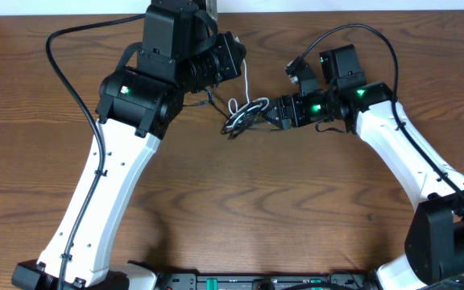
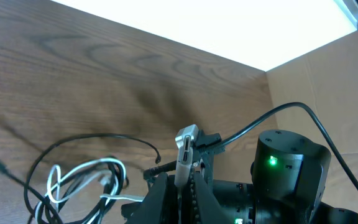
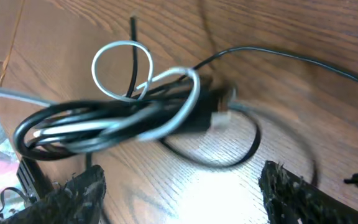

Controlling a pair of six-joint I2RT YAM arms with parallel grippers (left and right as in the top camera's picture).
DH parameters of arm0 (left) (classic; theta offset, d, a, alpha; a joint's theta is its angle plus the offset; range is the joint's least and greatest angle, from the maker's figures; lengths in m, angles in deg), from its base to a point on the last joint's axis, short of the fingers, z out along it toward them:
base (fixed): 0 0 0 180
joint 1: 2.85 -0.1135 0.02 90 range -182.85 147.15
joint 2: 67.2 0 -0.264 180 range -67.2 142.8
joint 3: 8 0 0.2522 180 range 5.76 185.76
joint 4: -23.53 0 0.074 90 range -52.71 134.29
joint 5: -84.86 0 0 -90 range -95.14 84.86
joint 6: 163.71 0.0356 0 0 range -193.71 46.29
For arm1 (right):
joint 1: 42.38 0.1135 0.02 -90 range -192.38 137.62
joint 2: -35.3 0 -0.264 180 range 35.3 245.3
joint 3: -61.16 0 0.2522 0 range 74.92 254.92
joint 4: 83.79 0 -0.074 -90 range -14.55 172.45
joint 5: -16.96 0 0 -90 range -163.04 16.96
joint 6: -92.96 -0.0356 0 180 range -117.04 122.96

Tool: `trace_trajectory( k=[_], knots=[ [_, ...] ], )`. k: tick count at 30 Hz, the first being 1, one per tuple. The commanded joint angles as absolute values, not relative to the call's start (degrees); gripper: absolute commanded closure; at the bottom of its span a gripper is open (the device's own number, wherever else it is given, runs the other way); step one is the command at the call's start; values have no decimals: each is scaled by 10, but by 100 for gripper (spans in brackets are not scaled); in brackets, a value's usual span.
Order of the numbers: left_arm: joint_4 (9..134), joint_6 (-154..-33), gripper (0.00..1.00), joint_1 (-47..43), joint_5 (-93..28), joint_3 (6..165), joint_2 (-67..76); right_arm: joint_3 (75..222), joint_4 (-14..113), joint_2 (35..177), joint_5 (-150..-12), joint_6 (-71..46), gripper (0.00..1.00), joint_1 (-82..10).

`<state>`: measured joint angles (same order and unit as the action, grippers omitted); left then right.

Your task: Untangle cables

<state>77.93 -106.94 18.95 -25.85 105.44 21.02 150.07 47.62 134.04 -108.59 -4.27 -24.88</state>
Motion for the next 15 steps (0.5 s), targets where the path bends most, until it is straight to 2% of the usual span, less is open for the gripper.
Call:
trace_trajectory(
  k=[1,10,14,15],
  knots=[
    [777,-1074,93,187,-264,1056,200,1509,478,1343,-1084,-47,23,-247],
    [857,-1065,92,187,-248,1028,219,1509,462,1343,-1046,-47,23,-280],
    [894,-996,92,187,-247,1025,256,1509,451,1343,-1047,-47,22,-310],
    [903,-981,87,187,-240,1025,267,1509,447,1343,-1047,-47,22,-316]
  ],
)
